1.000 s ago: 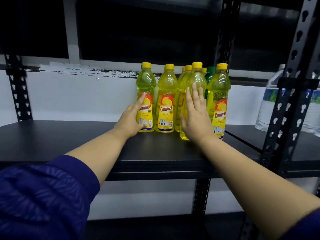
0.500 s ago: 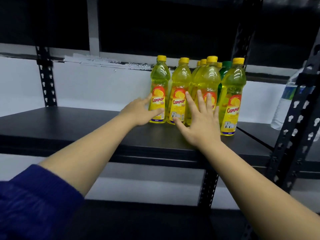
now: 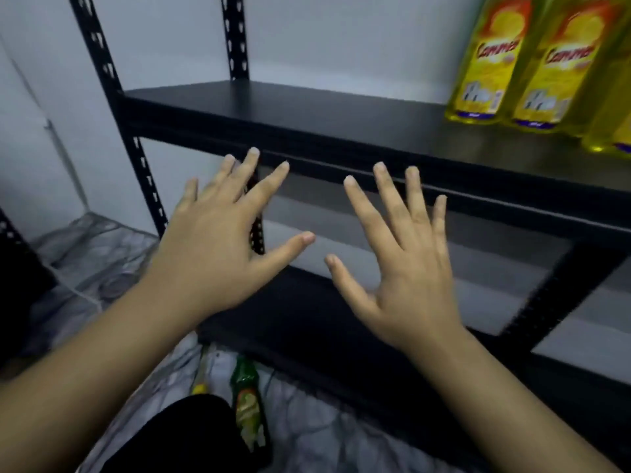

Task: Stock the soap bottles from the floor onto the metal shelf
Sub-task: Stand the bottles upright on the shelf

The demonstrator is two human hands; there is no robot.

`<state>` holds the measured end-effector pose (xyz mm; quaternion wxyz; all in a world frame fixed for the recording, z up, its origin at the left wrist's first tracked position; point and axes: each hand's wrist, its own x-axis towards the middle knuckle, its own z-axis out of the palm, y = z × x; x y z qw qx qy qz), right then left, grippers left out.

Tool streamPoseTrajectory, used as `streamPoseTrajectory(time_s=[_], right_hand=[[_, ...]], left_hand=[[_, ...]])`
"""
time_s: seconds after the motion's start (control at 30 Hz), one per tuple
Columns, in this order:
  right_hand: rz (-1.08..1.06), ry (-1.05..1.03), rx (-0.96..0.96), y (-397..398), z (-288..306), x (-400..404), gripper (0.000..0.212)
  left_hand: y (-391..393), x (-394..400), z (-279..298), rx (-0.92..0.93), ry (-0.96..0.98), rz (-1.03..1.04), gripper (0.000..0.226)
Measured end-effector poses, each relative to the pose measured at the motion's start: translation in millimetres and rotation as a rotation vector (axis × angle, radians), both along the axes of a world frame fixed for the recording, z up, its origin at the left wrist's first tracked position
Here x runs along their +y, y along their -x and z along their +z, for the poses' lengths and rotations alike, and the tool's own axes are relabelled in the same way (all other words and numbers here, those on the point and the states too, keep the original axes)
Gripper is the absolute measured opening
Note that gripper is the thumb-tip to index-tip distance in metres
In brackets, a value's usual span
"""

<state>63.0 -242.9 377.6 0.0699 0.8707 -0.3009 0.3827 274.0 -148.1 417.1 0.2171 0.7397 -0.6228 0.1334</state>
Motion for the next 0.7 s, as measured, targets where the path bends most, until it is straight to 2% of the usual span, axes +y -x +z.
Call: streamPoseTrajectory(time_s=[0.33,0.57,0.7], right_hand=[[0.115,-0.333,0.218,-77.0,-167.2,2.6,0.078],[0.141,-0.508,0.329,-118.2,-282.8,18.4,0.090],[0.160,-0.610,0.381,-134.5,-328.9,36.1,0.090]], left_hand=[[-105.0,62.3,-167.5,0.164,-0.321,0.266,0.098],[-134.2,89.4,-301.4,0.350,-0.467,0.379,0.104],[-138.5,95.5,-355.5,0.429,-0.548,0.398,0.111]])
